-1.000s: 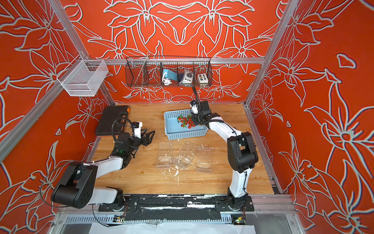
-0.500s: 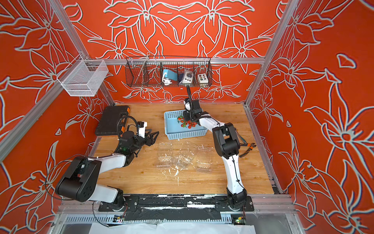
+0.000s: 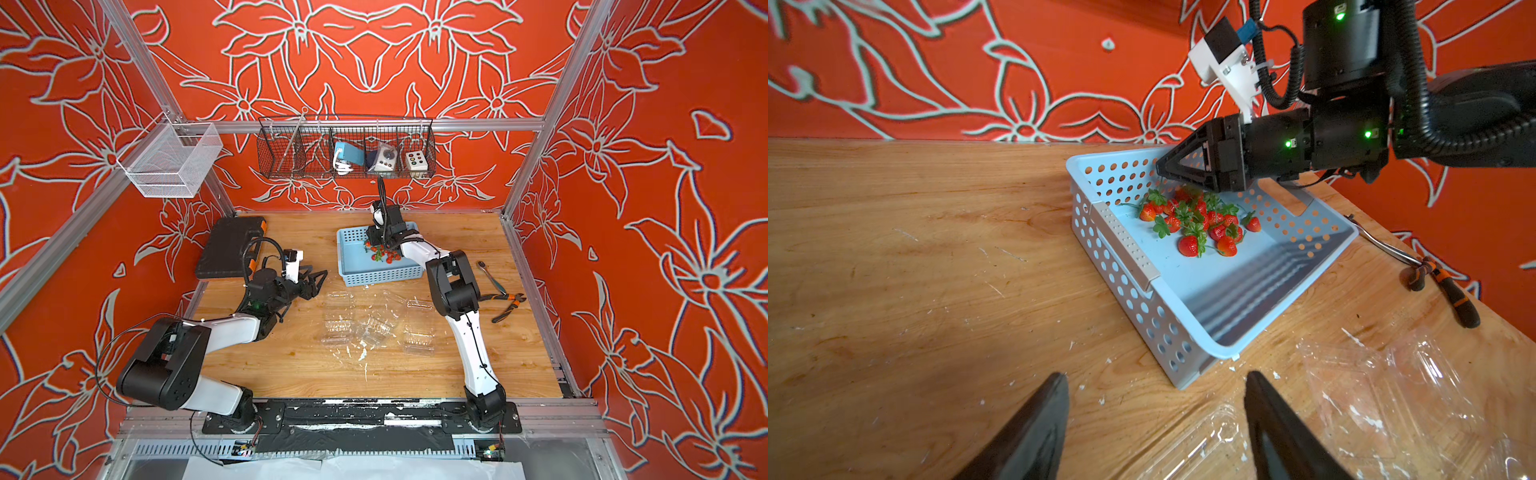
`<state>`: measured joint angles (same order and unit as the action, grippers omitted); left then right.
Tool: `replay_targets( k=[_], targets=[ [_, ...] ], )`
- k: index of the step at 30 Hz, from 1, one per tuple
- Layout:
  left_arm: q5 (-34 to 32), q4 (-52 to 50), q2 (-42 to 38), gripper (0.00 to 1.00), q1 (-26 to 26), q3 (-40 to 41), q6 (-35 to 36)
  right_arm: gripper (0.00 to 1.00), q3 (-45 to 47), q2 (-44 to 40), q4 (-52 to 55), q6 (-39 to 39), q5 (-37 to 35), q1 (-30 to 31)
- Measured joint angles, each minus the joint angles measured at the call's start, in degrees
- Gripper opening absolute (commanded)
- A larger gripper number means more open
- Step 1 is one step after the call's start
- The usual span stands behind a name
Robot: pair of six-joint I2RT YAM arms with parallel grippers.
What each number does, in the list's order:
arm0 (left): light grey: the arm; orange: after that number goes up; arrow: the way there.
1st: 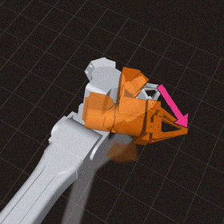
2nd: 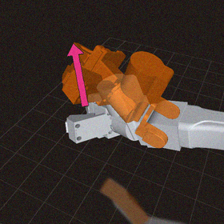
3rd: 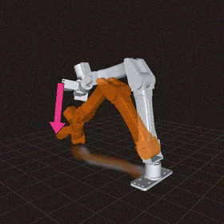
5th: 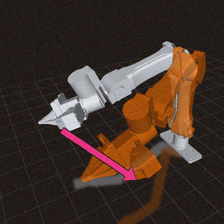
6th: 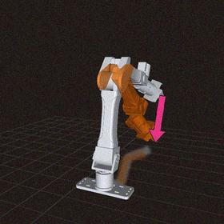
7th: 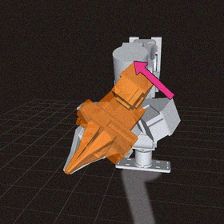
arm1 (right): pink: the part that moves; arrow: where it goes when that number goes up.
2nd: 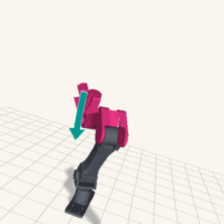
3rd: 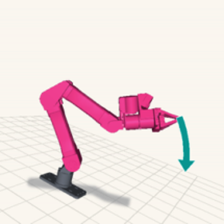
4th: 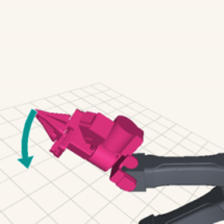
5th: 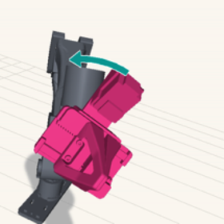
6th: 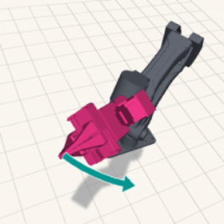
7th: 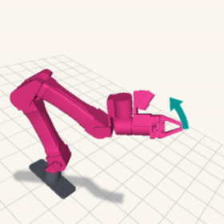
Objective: Pack strawberries into containers
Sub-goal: Pick up the strawberry from the basket.
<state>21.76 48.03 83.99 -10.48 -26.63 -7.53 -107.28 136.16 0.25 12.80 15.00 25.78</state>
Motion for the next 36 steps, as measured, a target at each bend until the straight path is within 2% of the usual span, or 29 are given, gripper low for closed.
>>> replay_targets(
  k=[8,26,32,36],
  targets=[
    [0.11,0.09,0.22,0.67,0.0,-0.11,-0.07,0.34,-1.75,1.42,1.27,0.68,-0.15,0.28],
    [0.48,0.17,0.26,0.67,-0.02,-0.26,-0.22,0.14,-6.78,4.59,4.15,2.69,-3.02,1.16],
    [0.59,0.17,0.26,0.67,-0.02,-0.26,-0.22,0.0,-7.19,5.01,4.2,3.06,-3.67,1.18],
    [0.63,0.17,0.26,0.67,-0.02,-0.26,-0.22,0.0,-7.19,5.01,3.85,3.34,-3.76,1.2]
  ],
)
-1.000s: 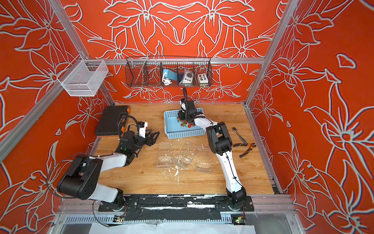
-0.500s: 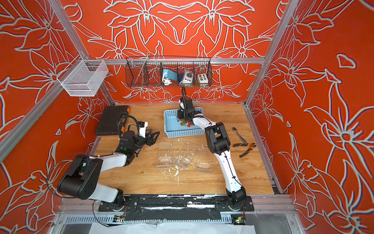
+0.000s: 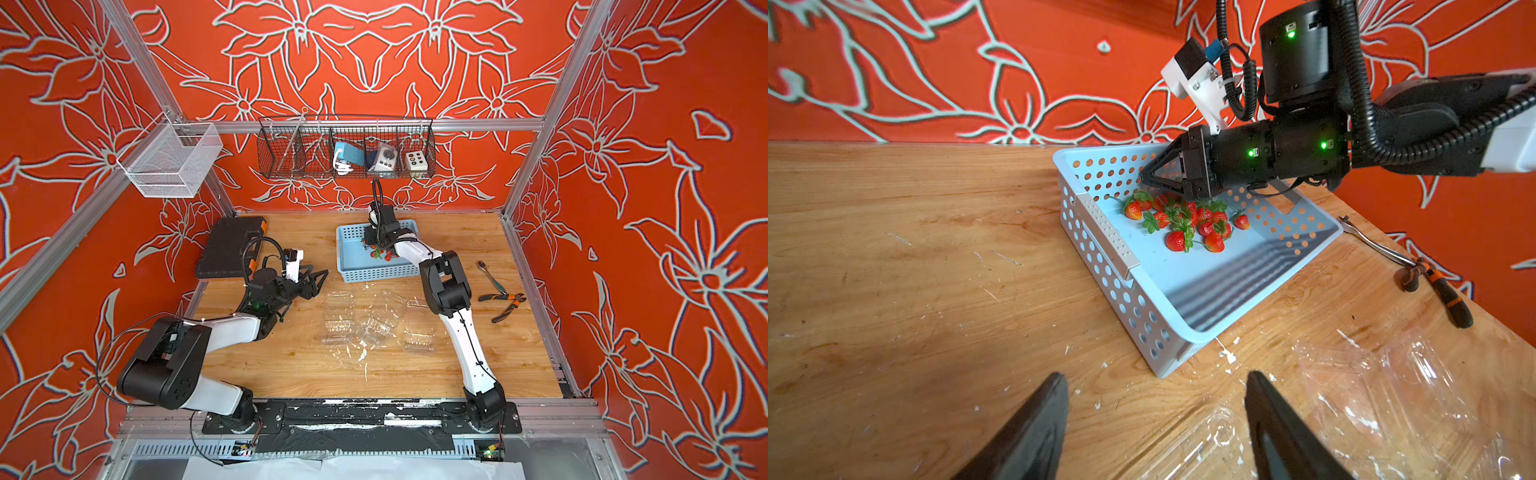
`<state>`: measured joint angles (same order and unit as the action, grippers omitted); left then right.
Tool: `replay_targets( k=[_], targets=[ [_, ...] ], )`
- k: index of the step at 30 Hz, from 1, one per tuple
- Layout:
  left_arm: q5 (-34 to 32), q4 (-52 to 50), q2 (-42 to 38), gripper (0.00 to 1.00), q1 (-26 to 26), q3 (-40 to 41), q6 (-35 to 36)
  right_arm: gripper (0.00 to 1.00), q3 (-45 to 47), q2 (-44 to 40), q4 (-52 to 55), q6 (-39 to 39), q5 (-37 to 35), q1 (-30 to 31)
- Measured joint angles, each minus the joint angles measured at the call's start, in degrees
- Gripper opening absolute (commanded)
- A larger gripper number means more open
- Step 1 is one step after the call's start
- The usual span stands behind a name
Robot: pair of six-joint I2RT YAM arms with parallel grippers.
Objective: Pack strawberries into containers
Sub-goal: Pick up the strawberry from the basket.
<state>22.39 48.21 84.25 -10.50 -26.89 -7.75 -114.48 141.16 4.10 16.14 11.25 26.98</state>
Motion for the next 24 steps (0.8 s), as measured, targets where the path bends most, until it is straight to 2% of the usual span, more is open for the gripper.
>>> replay_targets(
  k=[6,12,20,24],
  targets=[
    [0.02,0.0,0.0,0.67,0.0,0.0,0.0,0.0,2.97,-1.77,-1.22,-0.11,0.35,0.0],
    [0.09,0.0,0.0,0.67,0.0,0.0,0.0,0.0,11.63,-9.35,-1.55,-0.96,1.92,0.0],
    [0.22,0.0,-0.02,0.67,-0.02,0.0,0.02,0.0,25.44,-26.29,-0.92,-3.98,3.87,0.37],
    [0.2,-0.11,-0.28,0.67,-0.04,0.0,0.04,0.0,34.8,-37.31,0.63,-5.2,4.13,1.49]
  ],
)
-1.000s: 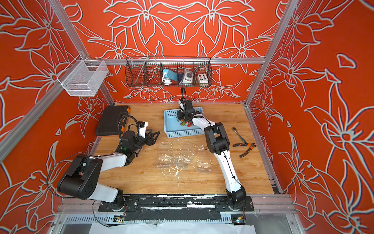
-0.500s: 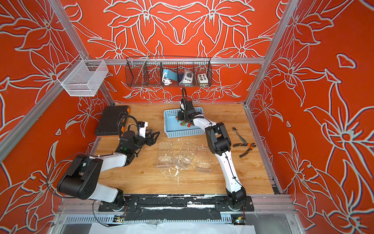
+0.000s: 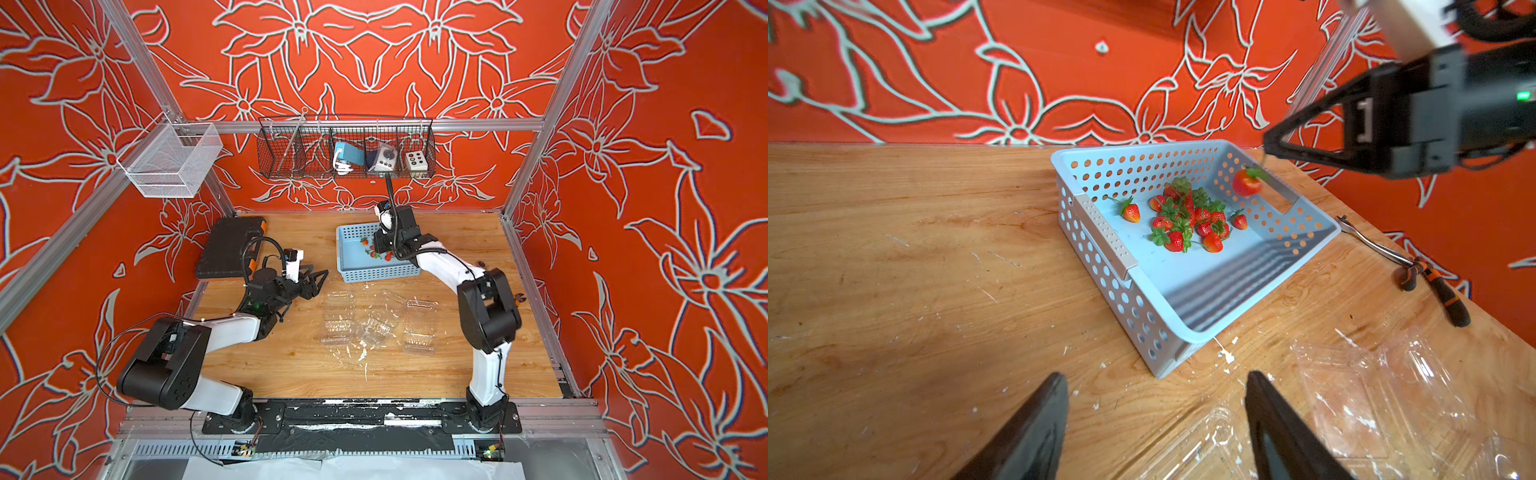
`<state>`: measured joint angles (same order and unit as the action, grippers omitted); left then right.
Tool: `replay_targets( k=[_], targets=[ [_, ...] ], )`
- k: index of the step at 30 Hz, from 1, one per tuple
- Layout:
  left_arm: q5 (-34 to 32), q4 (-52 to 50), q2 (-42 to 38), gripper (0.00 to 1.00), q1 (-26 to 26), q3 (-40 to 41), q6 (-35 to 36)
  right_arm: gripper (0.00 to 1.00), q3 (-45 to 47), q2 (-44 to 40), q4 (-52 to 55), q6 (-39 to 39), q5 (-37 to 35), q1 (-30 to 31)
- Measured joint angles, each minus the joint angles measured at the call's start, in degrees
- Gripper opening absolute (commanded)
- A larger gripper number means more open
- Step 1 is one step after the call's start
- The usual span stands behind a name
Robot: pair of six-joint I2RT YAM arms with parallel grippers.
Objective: Pack strawberries into containers
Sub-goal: Pick up the strawberry from the basket, then place the strawberry in the packing box.
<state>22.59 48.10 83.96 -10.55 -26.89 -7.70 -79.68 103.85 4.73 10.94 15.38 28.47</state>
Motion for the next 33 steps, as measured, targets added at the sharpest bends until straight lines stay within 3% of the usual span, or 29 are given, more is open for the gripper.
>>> replay_targets(
  k=[13,16,25,33],
  targets=[
    [-0.26,-0.33,-0.66,0.67,-0.15,0.0,0.15,0.0,28.48,-38.66,15.41,4.17,-5.86,2.54],
    [-0.24,-0.72,-0.66,0.67,-0.28,0.0,0.15,0.0,33.24,-44.17,18.32,6.4,-5.97,2.67],
    [-0.28,-1.84,-0.7,0.67,-0.37,0.0,0.17,0.0,44.78,-52.96,24.59,11.96,-5.81,3.48],
    [-0.28,-2.21,-0.72,0.67,-0.61,0.0,0.2,0.0,48.0,-52.96,24.55,14.34,-5.42,3.98]
  ],
)
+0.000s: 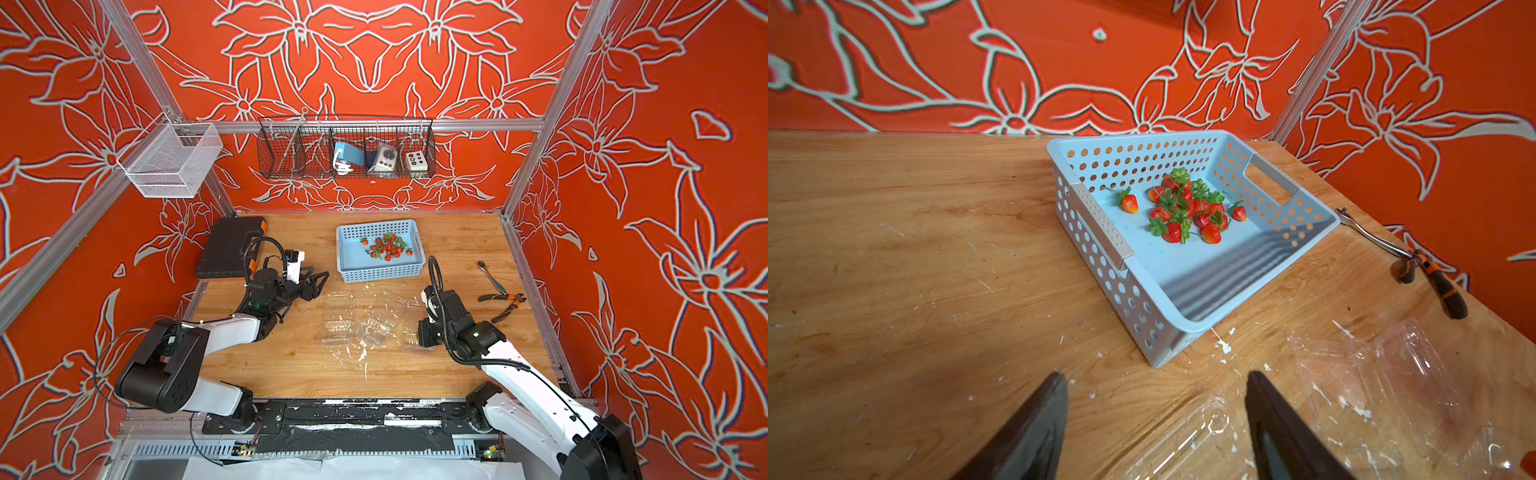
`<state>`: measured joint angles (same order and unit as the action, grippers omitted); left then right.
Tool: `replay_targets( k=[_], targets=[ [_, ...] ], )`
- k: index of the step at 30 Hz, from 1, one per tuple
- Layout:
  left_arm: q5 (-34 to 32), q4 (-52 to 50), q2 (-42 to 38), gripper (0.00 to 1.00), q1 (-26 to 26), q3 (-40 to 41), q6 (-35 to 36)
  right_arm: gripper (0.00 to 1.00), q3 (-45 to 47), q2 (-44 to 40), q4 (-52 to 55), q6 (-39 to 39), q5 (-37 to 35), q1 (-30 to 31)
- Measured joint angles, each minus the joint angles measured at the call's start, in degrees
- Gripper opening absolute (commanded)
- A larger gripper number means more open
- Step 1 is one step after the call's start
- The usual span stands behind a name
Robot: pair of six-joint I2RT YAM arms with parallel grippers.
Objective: Pack strawberries into containers
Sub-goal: Place the strawberry in the packing box, then pick up the strawberry from the basket.
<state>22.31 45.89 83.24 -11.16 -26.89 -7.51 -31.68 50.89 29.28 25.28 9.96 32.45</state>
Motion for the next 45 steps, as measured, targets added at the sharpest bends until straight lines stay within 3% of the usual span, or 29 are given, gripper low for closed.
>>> replay_targets(
  k=[3,17,25,34,39,45],
  targets=[
    [0.0,0.0,-0.04,0.67,-0.13,0.0,0.0,0.02,0.39,0.79,-0.28,0.2,0.07,0.35],
    [-0.09,-0.2,-0.04,0.67,-0.15,-0.02,0.02,0.3,0.79,2.29,-0.79,0.11,-0.55,0.48],
    [-0.02,-0.44,-0.04,0.67,-0.17,-0.83,0.0,0.35,-7.61,5.31,1.09,-3.04,-5.07,0.35],
    [0.09,-0.44,-0.04,0.67,-0.55,-1.31,0.0,0.37,-31.26,29.51,-0.37,-11.37,-9.99,-1.7],
    [0.11,-0.44,-0.02,0.67,-0.59,-1.31,0.02,0.44,-47.01,44.57,0.92,-16.83,-12.39,-4.0],
    [0.07,-0.52,0.22,0.67,-0.92,-1.64,0.2,0.42,-67.41,62.51,6.71,-22.36,-17.55,-5.97]
  ],
)
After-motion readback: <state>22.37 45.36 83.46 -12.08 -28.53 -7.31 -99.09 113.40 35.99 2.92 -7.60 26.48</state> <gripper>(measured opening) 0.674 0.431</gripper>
